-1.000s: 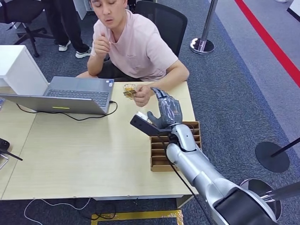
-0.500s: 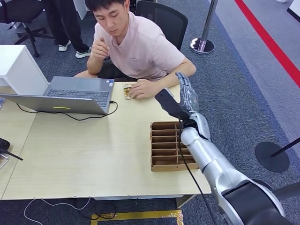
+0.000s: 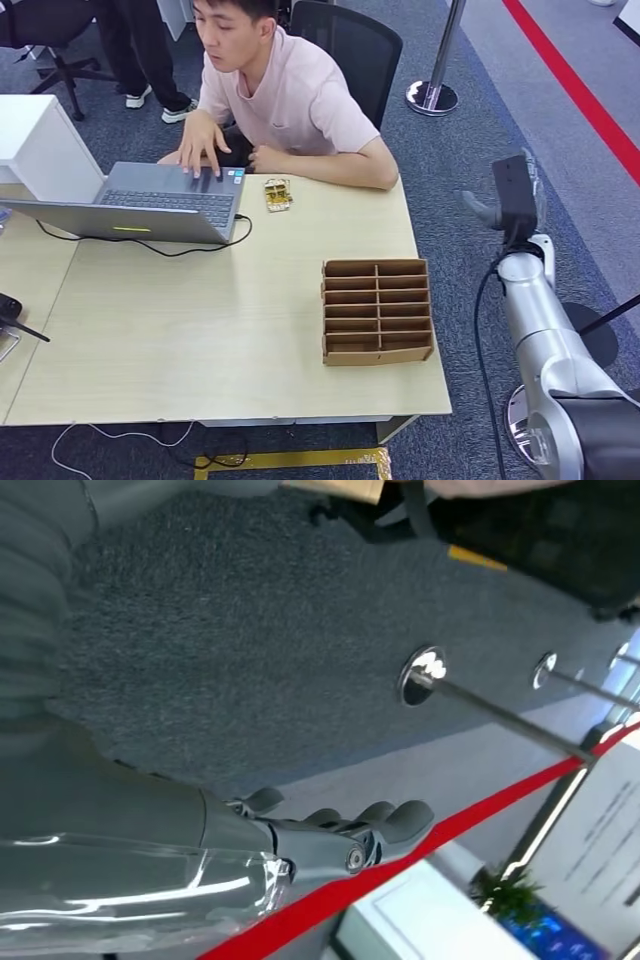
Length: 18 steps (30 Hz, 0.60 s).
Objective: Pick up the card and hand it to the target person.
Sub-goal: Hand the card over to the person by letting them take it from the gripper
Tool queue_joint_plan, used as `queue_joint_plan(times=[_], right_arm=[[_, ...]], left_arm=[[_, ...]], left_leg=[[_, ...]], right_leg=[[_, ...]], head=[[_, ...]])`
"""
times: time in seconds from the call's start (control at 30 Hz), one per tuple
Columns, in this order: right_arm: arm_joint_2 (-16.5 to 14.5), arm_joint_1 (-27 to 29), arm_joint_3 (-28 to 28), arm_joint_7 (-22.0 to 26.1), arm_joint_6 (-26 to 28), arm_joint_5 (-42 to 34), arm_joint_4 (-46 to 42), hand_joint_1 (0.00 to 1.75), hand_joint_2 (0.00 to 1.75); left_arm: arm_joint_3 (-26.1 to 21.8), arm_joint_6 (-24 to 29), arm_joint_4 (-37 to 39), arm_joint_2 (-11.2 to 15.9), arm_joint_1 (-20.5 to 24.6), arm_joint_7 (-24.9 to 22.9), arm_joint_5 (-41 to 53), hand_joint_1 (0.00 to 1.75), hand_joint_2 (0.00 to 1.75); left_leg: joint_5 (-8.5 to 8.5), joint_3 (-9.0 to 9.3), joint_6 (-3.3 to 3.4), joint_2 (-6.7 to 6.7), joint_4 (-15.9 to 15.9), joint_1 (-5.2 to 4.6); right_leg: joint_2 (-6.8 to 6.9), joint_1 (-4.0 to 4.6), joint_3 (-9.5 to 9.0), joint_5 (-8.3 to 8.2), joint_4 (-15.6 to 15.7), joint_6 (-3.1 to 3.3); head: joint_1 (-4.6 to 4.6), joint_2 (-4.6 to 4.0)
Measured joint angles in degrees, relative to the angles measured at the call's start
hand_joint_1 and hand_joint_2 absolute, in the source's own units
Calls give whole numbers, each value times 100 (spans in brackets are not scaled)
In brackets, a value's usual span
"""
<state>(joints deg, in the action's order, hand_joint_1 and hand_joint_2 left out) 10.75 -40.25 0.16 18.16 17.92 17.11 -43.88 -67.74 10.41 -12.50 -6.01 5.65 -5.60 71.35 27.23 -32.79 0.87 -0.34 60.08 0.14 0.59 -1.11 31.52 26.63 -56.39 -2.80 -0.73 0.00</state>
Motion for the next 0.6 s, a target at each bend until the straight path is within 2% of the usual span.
queue_joint_plan(times=[0.13,0.33,0.6], right_arm=[[435,163,-657,173,-367,-474,218,0,175],[894,560,-1632,399,-759,-1095,819,0,175],[1071,1573,-2687,426,-982,-1609,1815,0,175]], left_arm=[[-37,62,0,93,-14,-9,-71,0,0],[-133,162,0,179,-24,-82,-170,0,0],[-202,263,0,239,-32,-96,-209,0,0]], left_leg=[[0,-12,9,-7,0,-3],[0,-23,20,-13,0,-6],[4,-34,29,-15,-2,-6]], right_leg=[[12,-2,5,0,2,-1],[20,-5,15,0,5,-6],[26,-4,22,5,6,-10]], head=[[-1,-1],[-1,0],[-1,0]])
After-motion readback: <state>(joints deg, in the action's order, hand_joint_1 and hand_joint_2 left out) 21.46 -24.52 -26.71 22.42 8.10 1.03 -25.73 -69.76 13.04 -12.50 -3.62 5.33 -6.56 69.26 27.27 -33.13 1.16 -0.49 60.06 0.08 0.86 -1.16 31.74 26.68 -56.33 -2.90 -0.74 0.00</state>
